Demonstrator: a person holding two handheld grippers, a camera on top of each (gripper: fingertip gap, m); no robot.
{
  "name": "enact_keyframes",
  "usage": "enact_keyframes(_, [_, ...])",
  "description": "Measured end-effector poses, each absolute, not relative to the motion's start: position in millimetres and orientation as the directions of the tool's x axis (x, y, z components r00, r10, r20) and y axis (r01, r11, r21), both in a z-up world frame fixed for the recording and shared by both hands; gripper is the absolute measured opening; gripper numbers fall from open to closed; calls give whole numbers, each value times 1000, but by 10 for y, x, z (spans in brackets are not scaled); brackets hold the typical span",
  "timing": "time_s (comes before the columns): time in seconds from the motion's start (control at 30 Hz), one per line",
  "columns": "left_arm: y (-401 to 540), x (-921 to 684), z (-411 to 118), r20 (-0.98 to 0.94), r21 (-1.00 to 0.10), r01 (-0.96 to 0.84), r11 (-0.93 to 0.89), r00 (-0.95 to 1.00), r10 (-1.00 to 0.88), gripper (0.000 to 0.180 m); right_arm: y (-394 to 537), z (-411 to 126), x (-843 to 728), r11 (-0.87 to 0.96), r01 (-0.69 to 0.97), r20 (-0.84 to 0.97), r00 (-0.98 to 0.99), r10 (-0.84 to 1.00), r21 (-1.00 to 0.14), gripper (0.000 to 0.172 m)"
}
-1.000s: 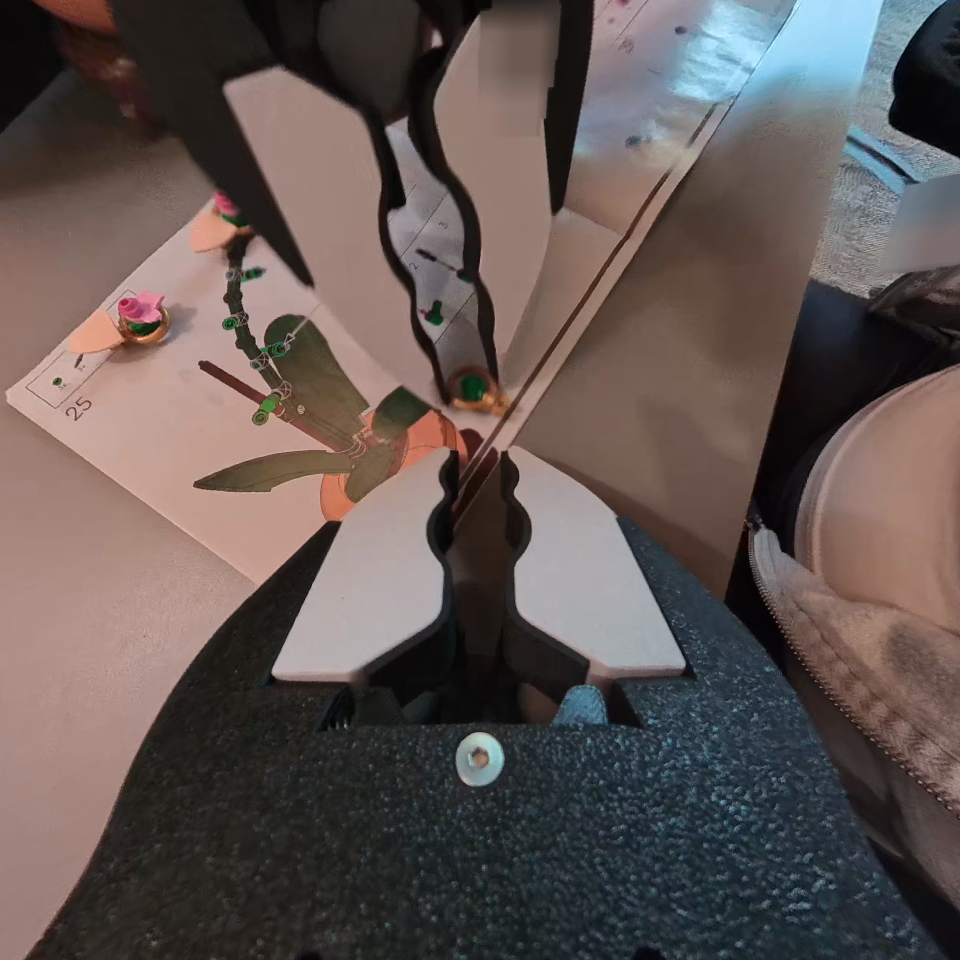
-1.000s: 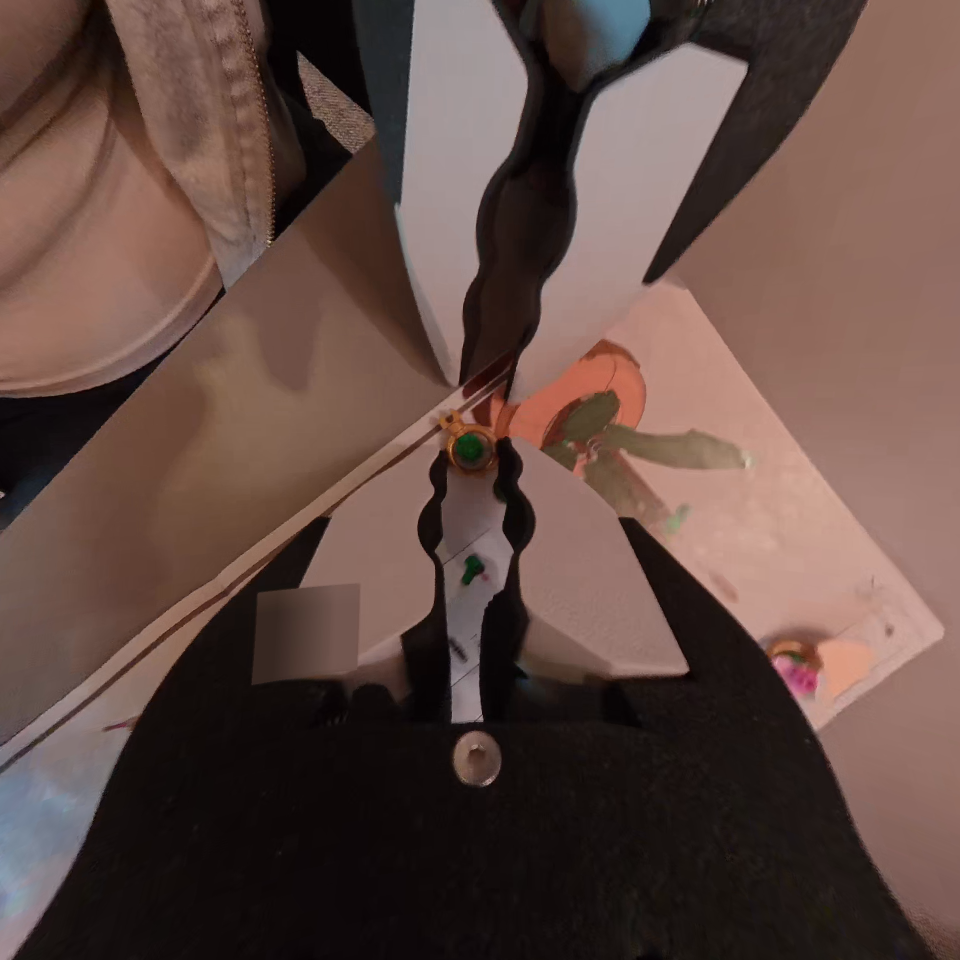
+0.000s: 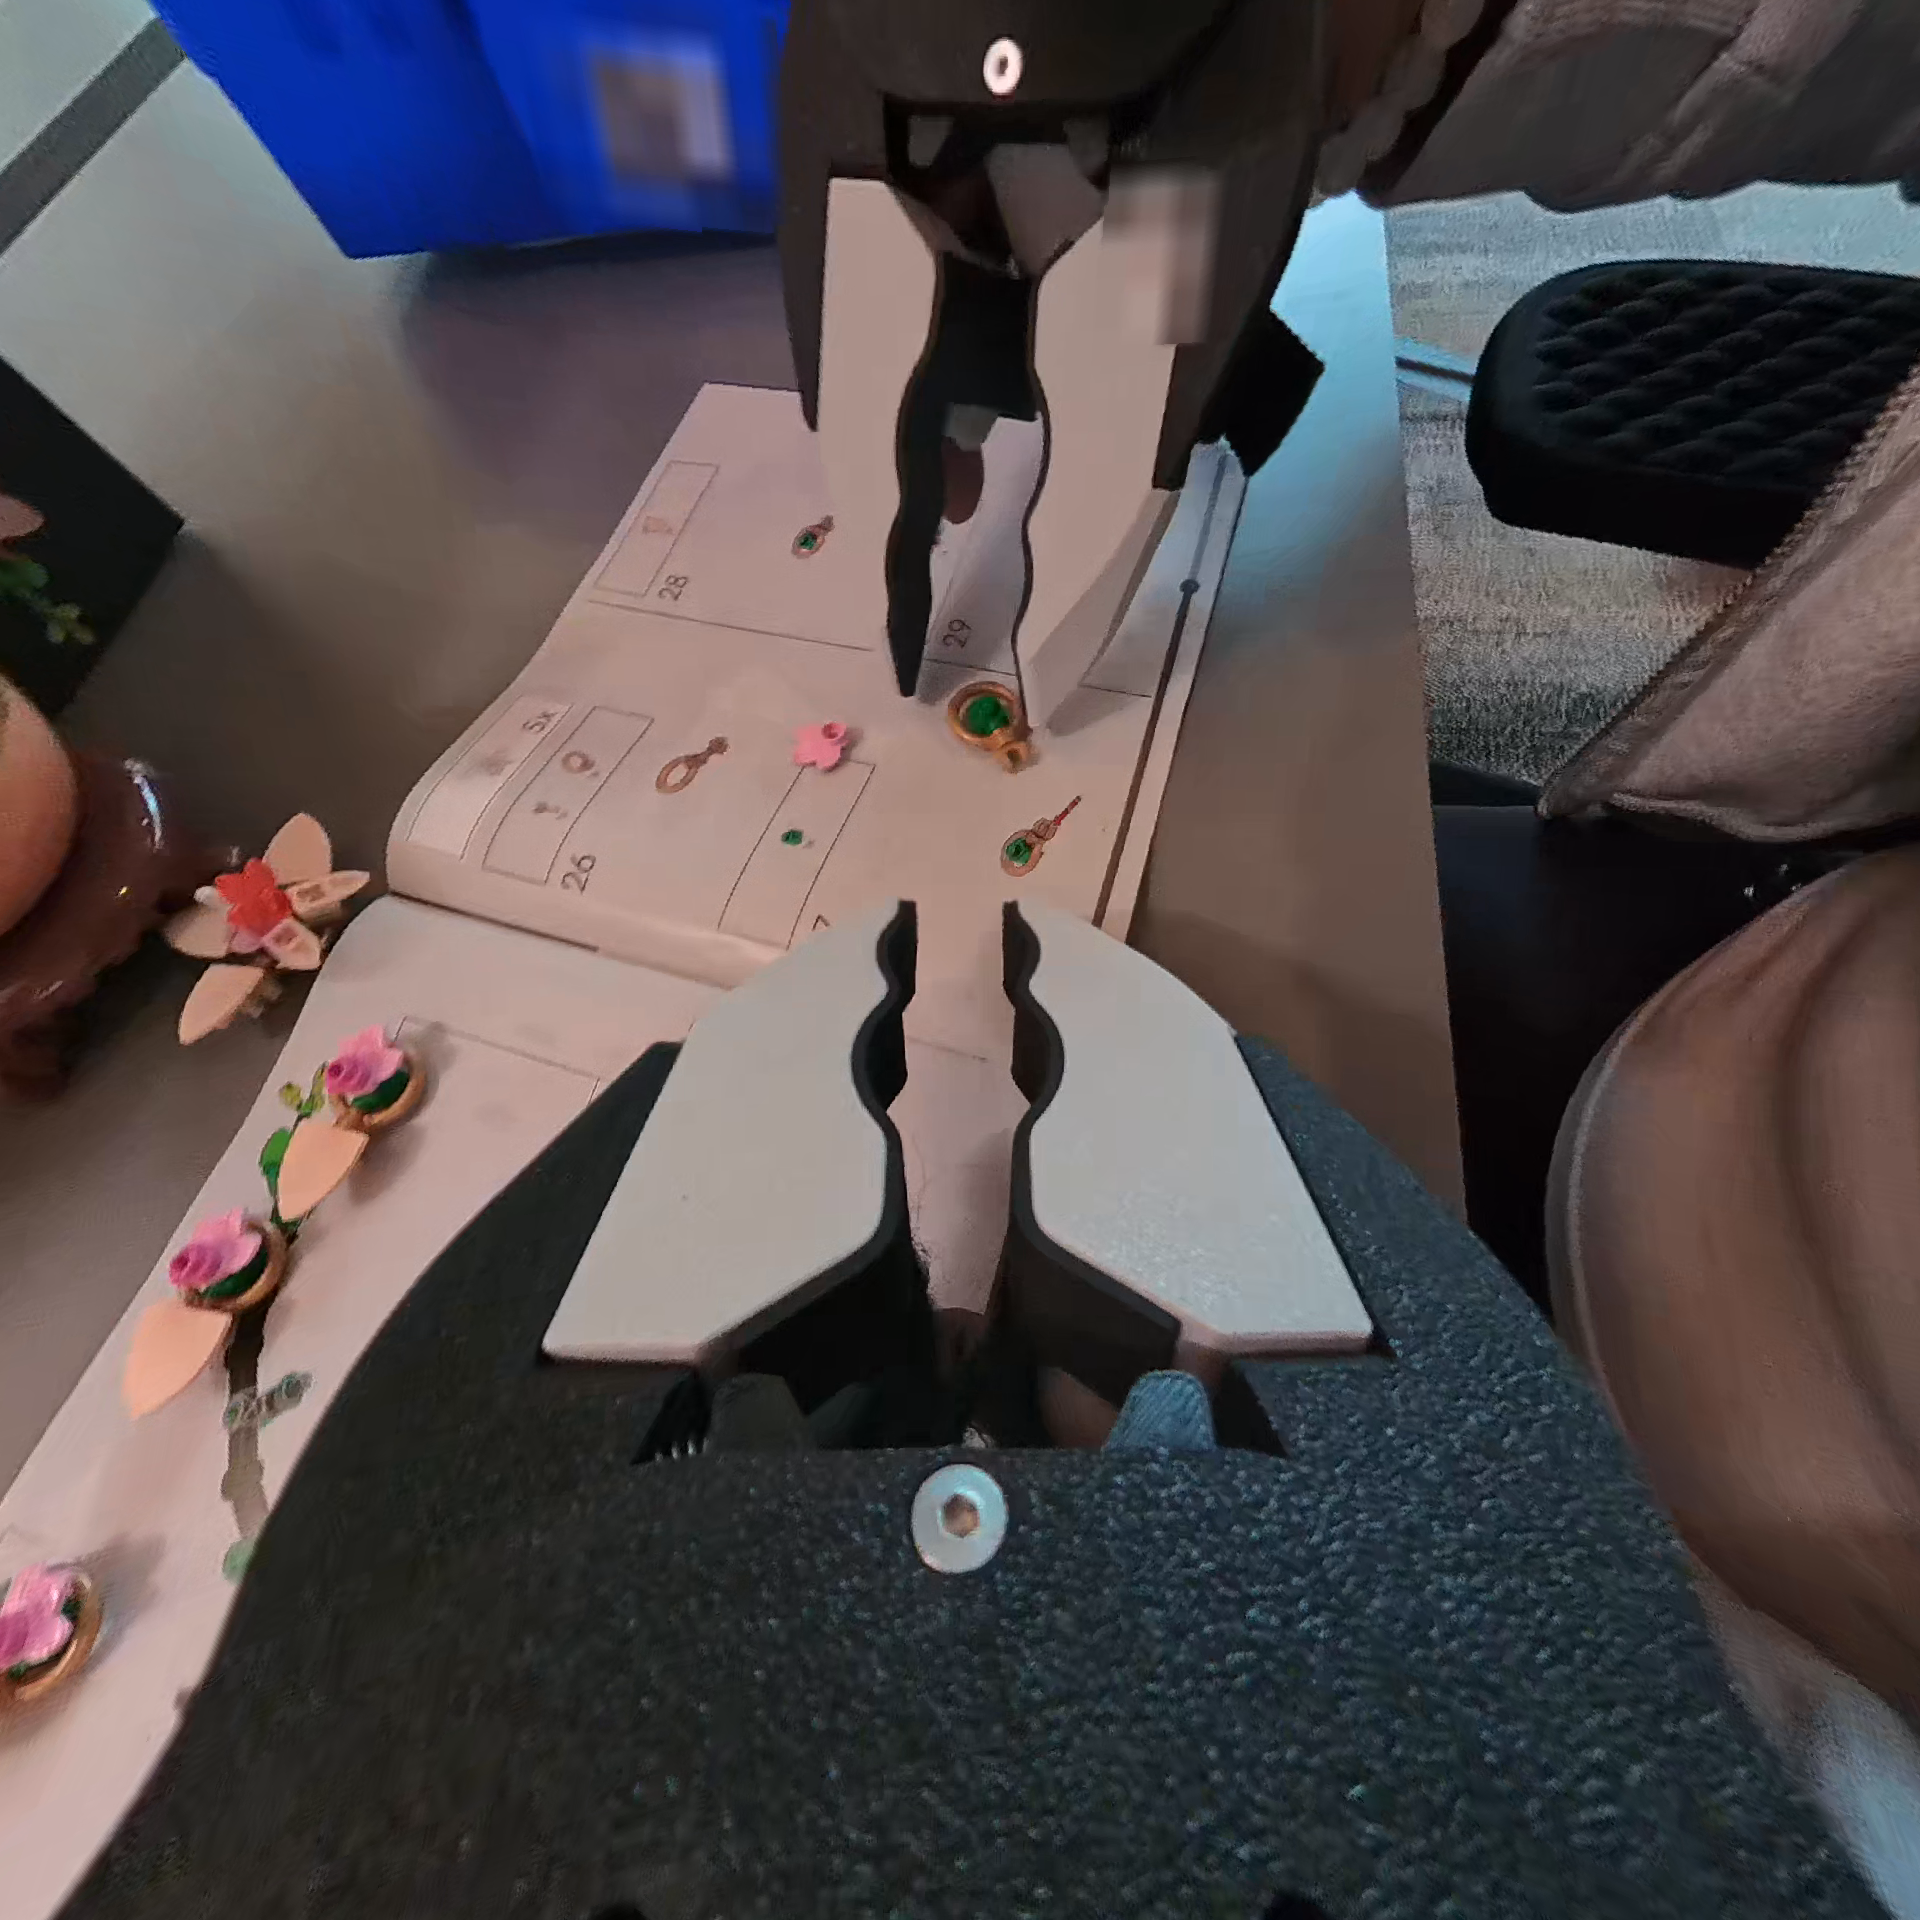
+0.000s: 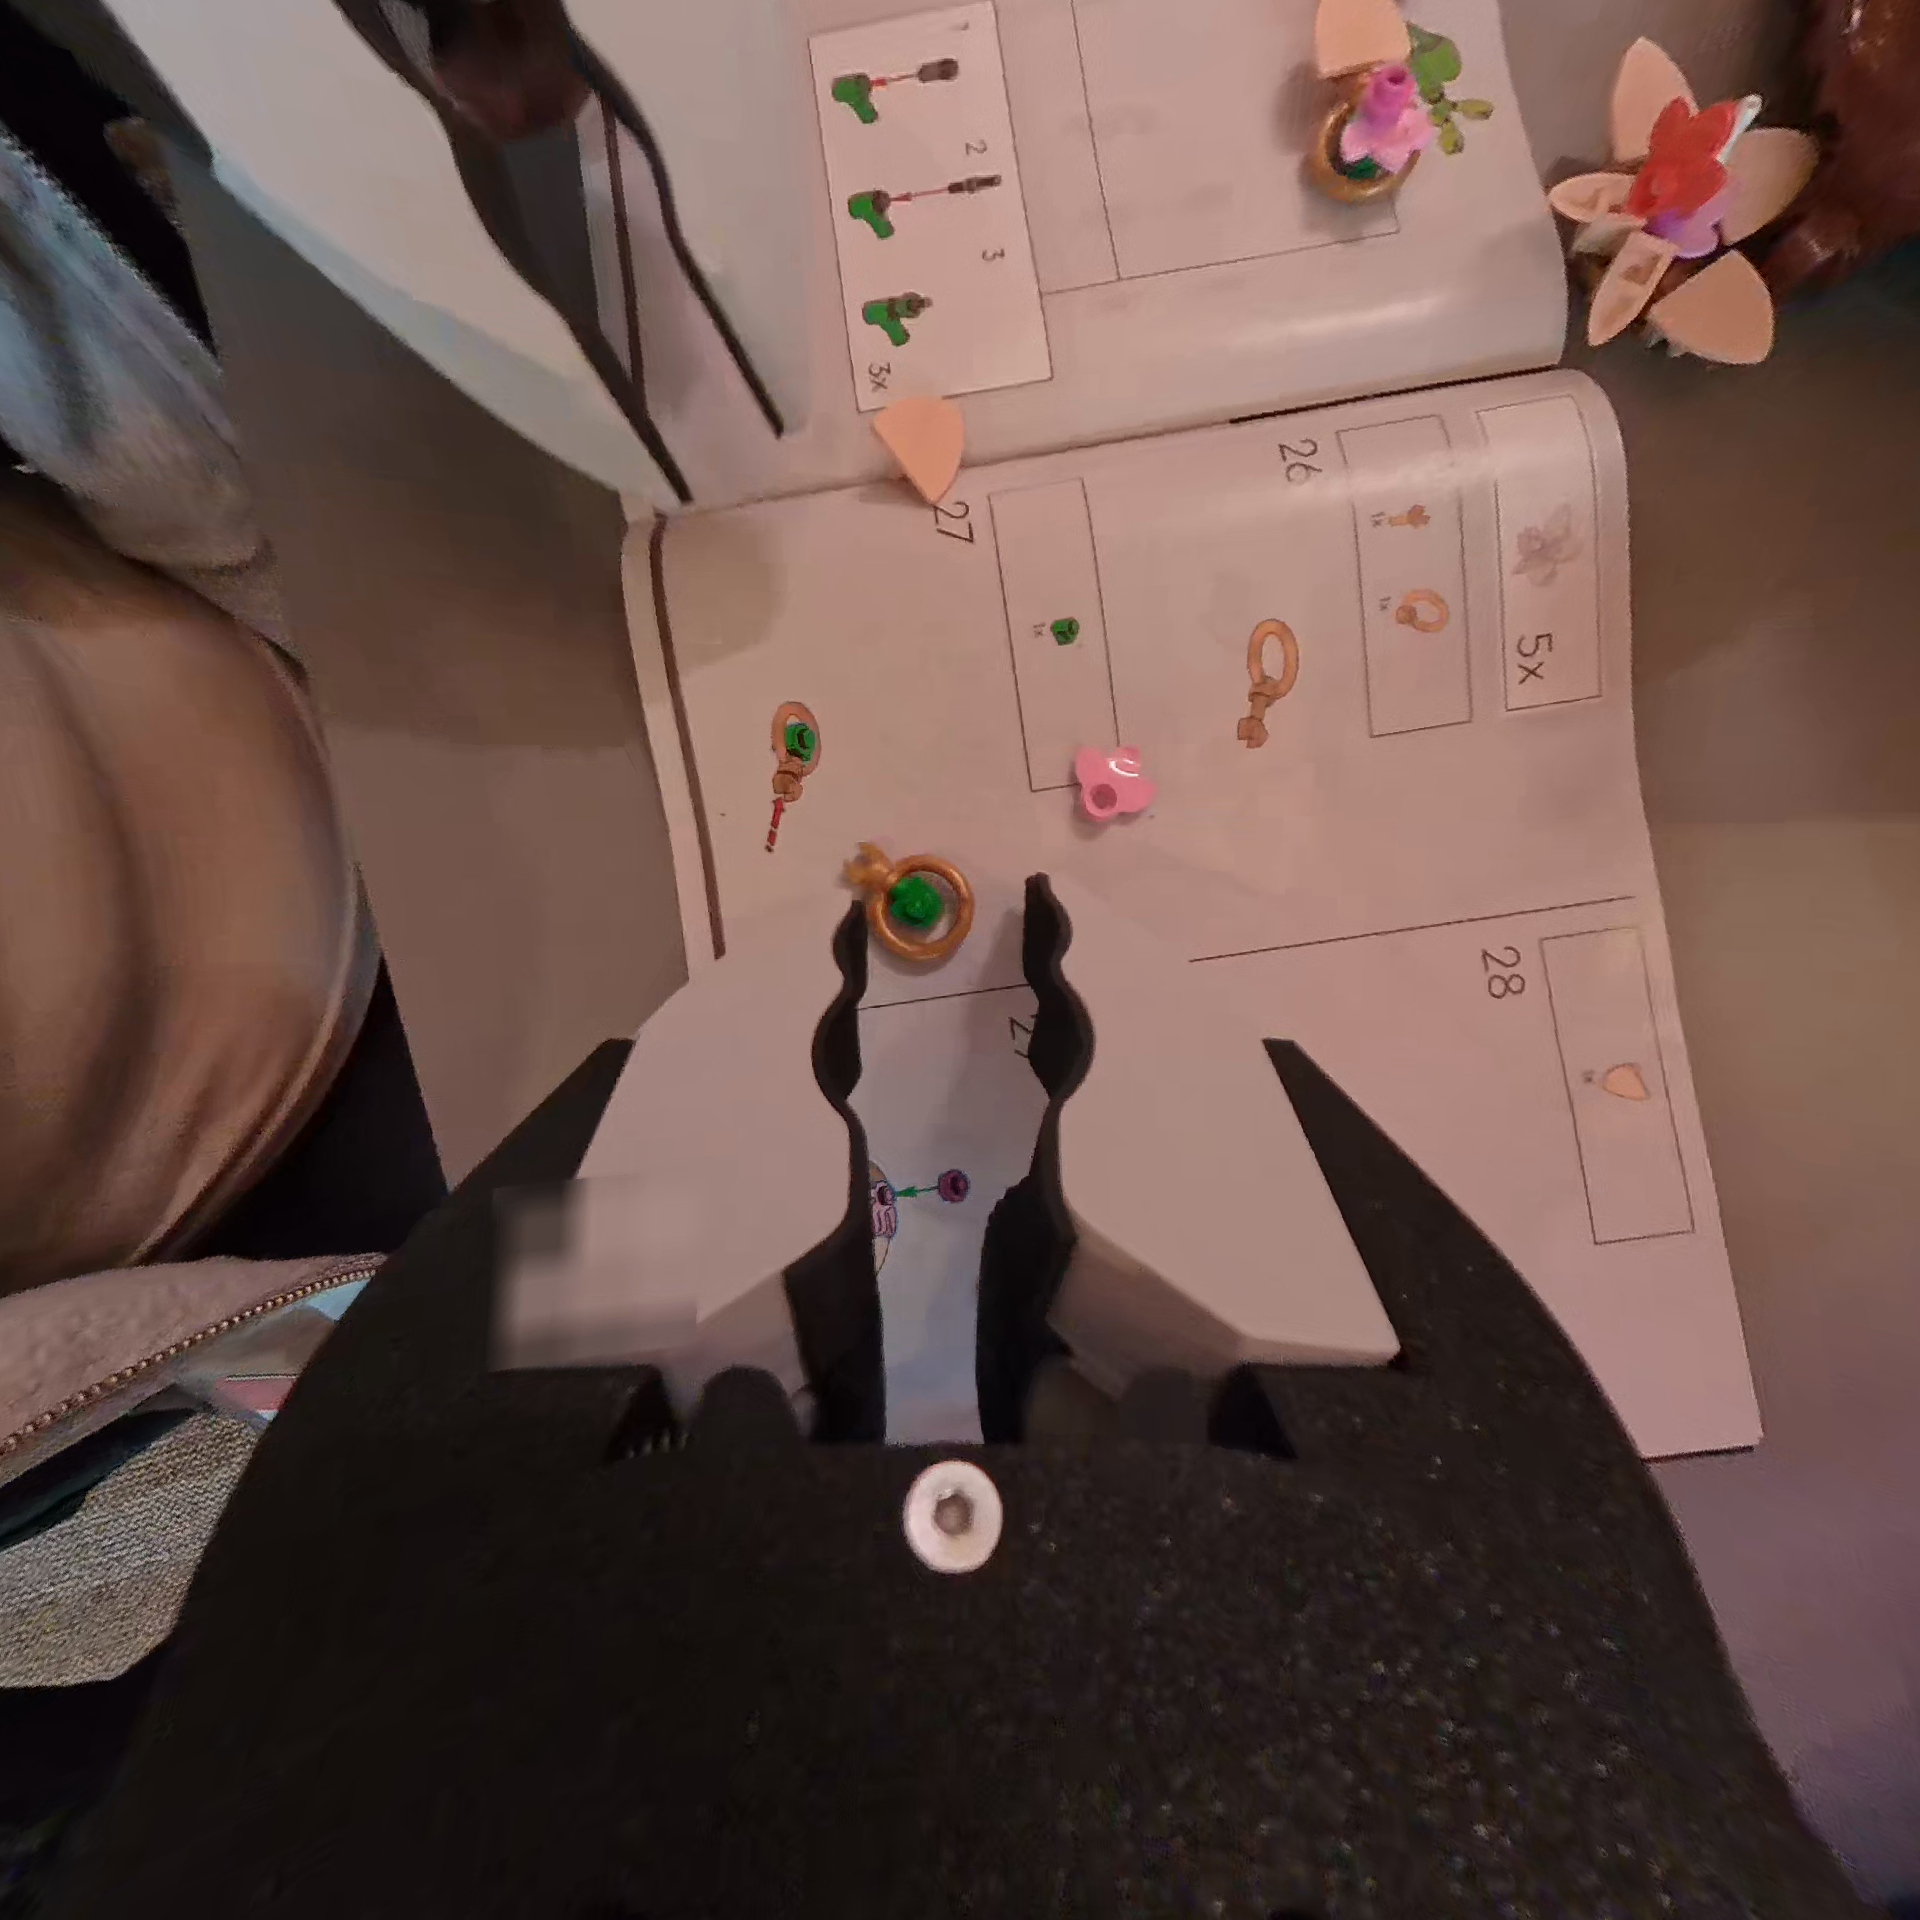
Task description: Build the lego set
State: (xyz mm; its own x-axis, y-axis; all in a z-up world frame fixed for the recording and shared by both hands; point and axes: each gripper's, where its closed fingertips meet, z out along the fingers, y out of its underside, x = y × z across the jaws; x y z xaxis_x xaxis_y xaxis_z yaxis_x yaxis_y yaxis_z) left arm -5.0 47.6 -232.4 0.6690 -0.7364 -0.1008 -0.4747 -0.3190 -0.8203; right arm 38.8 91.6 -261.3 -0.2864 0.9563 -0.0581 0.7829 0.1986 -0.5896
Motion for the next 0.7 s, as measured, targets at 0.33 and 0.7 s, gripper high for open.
enact_keyframes(0.33, [518, 103, -2489, -150, -792, -535, -293, 637, -756, 16, 968, -2480, 521, 105, 749, -101, -224, 969, -654, 13])
enact_keyframes(0.7, [637, 322, -2560, -89, -752, -566, -337, 595, -799, 16, 856, -2669, 540, 72, 790, -137, -194, 971, -609, 3])
